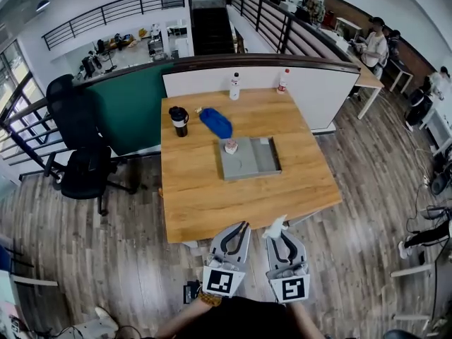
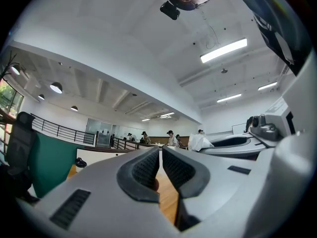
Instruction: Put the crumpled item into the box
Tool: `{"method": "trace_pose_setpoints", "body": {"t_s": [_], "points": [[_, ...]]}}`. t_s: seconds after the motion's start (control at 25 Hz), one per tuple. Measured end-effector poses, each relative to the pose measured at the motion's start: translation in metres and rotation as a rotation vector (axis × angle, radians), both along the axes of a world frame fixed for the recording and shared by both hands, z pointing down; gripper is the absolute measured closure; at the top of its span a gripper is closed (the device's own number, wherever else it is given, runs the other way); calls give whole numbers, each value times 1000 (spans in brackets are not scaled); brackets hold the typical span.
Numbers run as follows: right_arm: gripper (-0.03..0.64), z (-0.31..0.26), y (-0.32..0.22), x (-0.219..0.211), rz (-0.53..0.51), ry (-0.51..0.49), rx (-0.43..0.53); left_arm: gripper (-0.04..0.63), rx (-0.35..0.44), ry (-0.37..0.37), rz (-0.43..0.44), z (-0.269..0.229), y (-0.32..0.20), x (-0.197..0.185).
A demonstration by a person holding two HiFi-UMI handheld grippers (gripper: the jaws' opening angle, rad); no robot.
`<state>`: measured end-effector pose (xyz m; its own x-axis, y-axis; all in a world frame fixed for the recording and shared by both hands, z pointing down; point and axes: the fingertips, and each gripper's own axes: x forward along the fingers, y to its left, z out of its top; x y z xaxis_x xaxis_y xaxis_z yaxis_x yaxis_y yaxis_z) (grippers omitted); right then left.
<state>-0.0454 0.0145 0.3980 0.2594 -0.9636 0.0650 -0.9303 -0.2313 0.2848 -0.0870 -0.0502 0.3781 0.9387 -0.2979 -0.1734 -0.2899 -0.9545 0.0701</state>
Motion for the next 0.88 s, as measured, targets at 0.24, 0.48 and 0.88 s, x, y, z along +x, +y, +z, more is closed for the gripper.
{"method": "trace_pose_setpoints", "body": {"t_s": [0.24, 0.48, 0.88], "points": [[522, -1, -31, 23, 19, 15, -4, 558, -5, 13, 30, 1, -29, 28], [522, -6, -55, 42, 52, 22, 21, 558, 21, 25, 72, -3, -50, 53], [522, 11, -79, 83, 65, -23, 22, 558, 13, -37, 47, 19, -72, 84]]}}
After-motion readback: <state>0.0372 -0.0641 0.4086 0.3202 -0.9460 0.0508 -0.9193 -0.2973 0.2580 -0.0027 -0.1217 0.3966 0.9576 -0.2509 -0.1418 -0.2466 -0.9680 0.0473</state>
